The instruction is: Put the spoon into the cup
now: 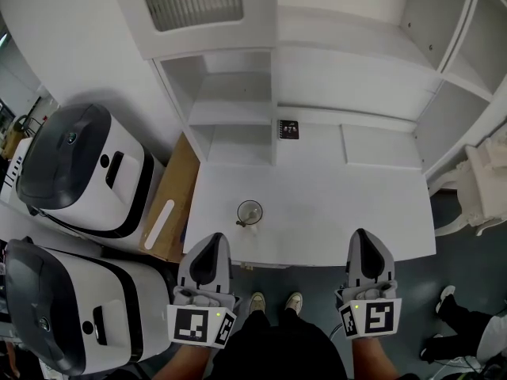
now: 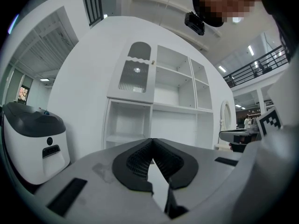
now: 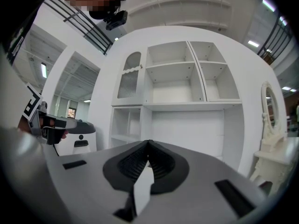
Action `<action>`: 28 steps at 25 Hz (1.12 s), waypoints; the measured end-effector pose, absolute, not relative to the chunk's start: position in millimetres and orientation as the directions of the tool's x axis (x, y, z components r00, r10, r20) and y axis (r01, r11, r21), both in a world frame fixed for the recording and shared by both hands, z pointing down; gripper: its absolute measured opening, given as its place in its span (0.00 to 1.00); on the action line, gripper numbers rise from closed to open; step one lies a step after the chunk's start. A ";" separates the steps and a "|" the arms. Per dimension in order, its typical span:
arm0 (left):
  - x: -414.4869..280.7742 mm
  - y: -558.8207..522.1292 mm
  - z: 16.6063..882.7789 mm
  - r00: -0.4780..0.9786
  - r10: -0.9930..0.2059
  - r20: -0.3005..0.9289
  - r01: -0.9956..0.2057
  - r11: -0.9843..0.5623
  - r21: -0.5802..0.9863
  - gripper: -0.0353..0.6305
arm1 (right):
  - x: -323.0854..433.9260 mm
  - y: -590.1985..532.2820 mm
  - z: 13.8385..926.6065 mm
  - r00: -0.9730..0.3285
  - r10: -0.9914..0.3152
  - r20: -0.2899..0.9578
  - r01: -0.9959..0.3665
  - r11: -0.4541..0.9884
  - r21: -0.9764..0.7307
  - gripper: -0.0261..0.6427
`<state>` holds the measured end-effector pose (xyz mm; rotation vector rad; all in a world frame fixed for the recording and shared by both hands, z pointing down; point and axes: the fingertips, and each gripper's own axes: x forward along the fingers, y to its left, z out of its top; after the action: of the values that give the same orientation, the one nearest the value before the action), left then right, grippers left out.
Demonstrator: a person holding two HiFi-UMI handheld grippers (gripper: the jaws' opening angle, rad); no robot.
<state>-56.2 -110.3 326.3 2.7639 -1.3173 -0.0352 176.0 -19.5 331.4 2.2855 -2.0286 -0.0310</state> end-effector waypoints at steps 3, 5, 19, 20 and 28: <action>-54.2 -111.1 326.5 0.632 -0.775 0.015 -0.773 -0.629 0.082 0.06 | 175.7 -20.3 332.9 0.120 -0.992 0.043 -0.990 -0.117 0.074 0.13; -52.9 -111.4 326.5 0.631 -0.776 0.013 -0.774 -0.628 0.083 0.06 | 177.4 -20.1 334.6 0.124 -0.991 0.050 -0.989 -0.119 0.085 0.13; -53.5 -117.1 329.6 0.621 -0.783 0.020 -0.782 -0.618 0.084 0.06 | 186.0 -22.3 351.8 0.159 -0.983 0.094 -0.985 -0.151 0.080 0.13; -53.2 -117.1 329.8 0.622 -0.783 0.021 -0.782 -0.618 0.084 0.06 | 186.1 -22.2 352.3 0.159 -0.983 0.095 -0.985 -0.152 0.080 0.13; -53.4 -115.5 330.6 0.622 -0.782 0.022 -0.781 -0.619 0.083 0.06 | 185.8 -20.2 354.5 0.161 -0.982 0.100 -0.985 -0.154 0.076 0.13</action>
<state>-53.4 -115.5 330.6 2.7531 -1.3296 -0.0250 185.8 -20.2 354.5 2.2966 -1.9583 0.0412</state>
